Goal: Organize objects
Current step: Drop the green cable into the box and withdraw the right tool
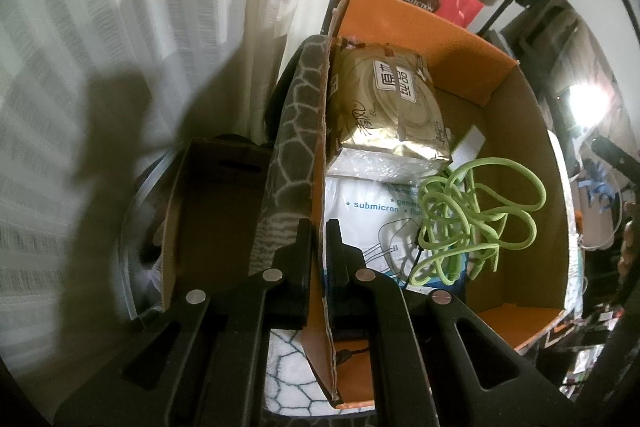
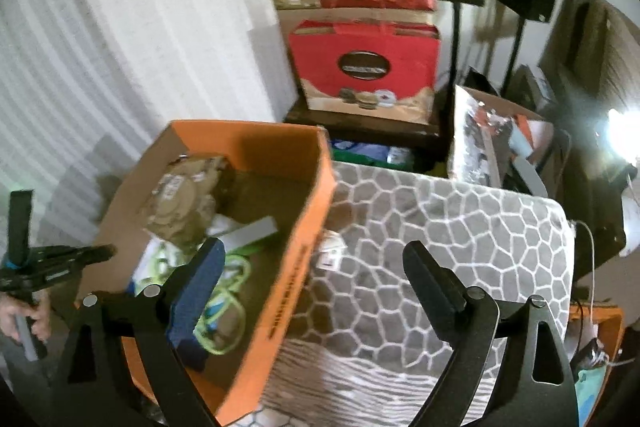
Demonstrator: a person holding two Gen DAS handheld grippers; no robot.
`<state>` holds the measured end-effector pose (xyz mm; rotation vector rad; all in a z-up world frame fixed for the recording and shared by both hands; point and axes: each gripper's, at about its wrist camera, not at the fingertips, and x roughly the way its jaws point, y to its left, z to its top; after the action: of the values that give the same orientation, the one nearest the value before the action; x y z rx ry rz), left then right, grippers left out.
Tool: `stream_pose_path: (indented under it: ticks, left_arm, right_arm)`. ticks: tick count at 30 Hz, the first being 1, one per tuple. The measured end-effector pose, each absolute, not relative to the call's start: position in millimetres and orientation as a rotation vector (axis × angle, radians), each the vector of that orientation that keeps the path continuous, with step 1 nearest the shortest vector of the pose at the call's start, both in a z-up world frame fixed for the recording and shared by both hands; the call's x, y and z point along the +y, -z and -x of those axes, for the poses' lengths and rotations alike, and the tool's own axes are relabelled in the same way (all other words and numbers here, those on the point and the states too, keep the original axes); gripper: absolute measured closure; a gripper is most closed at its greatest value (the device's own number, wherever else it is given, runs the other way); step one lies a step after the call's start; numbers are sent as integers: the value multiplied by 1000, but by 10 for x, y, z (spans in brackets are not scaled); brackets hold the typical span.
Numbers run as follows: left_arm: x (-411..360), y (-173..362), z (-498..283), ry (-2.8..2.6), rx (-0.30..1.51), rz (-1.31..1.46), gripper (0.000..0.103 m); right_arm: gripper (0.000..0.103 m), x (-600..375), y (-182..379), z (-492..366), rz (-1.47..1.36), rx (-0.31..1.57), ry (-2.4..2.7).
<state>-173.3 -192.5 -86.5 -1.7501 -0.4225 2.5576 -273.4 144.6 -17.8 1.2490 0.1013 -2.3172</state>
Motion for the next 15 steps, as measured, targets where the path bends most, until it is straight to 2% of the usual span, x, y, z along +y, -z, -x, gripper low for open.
stream_pose_path:
  ticks: [3, 6, 11, 15]
  left_arm:
    - [-1924, 865, 1738, -2557, -425, 1750, 98]
    - [-1926, 867, 1733, -2559, -419, 1750, 98]
    - [-1930, 880, 1728, -2562, -412, 1750, 98]
    - [-1926, 880, 1727, -2563, -411, 1749, 98]
  right_arm:
    - [13, 1542, 311, 2840, -1280, 63, 2317]
    - [22, 1598, 477, 2935, -1319, 54, 2309]
    - [53, 1598, 705, 3039, -1367, 52, 2278]
    - [55, 1576, 849, 3122, -1387, 7, 2240]
